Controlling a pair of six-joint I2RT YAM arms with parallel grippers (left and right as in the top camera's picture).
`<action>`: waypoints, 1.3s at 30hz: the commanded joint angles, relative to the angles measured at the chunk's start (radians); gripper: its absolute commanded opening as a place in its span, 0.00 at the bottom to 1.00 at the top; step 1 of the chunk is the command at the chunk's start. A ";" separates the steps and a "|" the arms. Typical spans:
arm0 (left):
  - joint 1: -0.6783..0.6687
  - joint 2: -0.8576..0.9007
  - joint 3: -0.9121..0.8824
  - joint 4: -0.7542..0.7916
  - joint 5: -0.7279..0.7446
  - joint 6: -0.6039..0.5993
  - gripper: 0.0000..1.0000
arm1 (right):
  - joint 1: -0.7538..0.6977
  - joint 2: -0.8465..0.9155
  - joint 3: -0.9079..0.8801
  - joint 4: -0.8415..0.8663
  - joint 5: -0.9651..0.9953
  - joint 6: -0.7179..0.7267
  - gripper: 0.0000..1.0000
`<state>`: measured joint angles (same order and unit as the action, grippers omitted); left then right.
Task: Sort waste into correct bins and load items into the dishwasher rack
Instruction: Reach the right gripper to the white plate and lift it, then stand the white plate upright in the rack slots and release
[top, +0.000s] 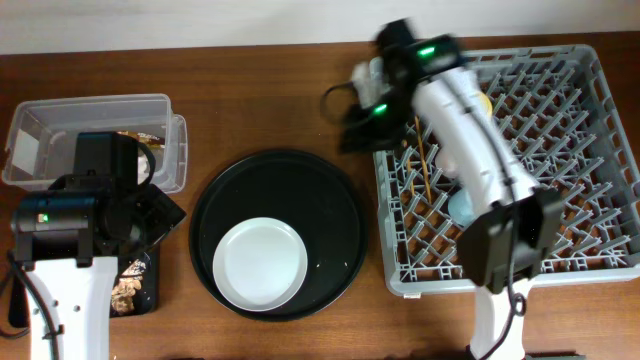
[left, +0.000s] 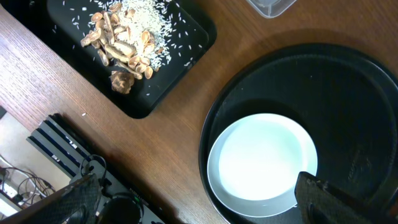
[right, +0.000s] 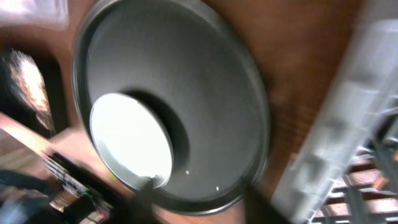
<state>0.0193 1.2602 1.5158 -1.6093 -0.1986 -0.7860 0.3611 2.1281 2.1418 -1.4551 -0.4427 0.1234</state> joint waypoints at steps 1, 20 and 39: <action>0.003 -0.009 0.006 -0.001 -0.003 0.001 0.99 | 0.186 -0.019 0.001 -0.004 0.250 -0.018 0.87; 0.003 -0.009 0.006 -0.001 -0.003 0.001 0.99 | 0.457 0.169 -0.276 0.233 0.296 0.208 0.55; 0.003 -0.009 0.006 -0.001 -0.003 0.001 0.99 | -0.016 0.068 0.254 -0.080 0.527 0.233 0.04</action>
<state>0.0193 1.2602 1.5158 -1.6096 -0.1986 -0.7864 0.4526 2.2421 2.3013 -1.5047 0.0158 0.3447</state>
